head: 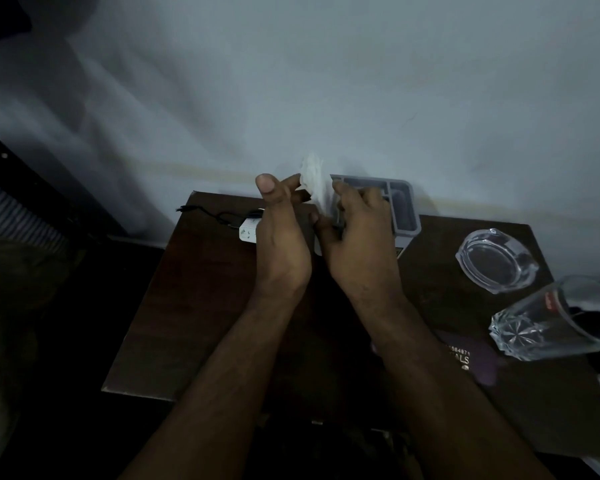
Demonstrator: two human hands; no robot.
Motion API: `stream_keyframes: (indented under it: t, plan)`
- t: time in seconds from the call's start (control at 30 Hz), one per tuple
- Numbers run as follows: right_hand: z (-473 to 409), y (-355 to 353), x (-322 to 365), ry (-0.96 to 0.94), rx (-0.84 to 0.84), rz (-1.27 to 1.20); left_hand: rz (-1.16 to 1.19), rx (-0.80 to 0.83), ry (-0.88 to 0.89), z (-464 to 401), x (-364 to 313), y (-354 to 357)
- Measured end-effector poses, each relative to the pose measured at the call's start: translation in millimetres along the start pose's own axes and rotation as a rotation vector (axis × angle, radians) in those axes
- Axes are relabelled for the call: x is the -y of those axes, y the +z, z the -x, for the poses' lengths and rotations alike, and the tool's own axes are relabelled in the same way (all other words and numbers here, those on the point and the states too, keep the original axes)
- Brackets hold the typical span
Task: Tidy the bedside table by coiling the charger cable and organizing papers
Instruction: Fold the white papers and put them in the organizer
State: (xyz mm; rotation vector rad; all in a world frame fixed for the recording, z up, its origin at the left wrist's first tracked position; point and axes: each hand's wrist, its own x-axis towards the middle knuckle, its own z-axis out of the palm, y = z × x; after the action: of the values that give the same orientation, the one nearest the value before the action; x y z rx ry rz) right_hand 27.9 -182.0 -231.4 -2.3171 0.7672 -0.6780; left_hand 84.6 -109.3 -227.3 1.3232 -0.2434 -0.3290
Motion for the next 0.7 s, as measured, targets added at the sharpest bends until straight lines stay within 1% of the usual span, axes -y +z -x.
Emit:
stream_keyframes:
  t: [0.13, 0.27, 0.47, 0.6, 0.7]
  plan:
    - [5.8, -7.9, -0.6, 0.002, -0.021, -0.045, -0.029, 0.006, 0.021, 5.5, -2.1, -0.1]
    - [16.8, -18.5, -1.6, -0.008, 0.01, -0.047, -0.106, -0.065, 0.092, 17.4, -4.5, 1.1]
    - [41.7, -32.7, -5.6, -0.029, -0.001, 0.023, -0.142, 0.036, 0.181, 43.8, -8.2, -2.5]
    - [52.2, -34.0, -6.9, -0.073, 0.083, 0.096, -0.134, 0.072, 0.111, 44.4, -4.8, -8.8]
    - [50.8, -32.2, -5.1, -0.029, 0.083, 0.028, -0.091, 0.047, 0.029, 40.7, -7.7, -8.3]
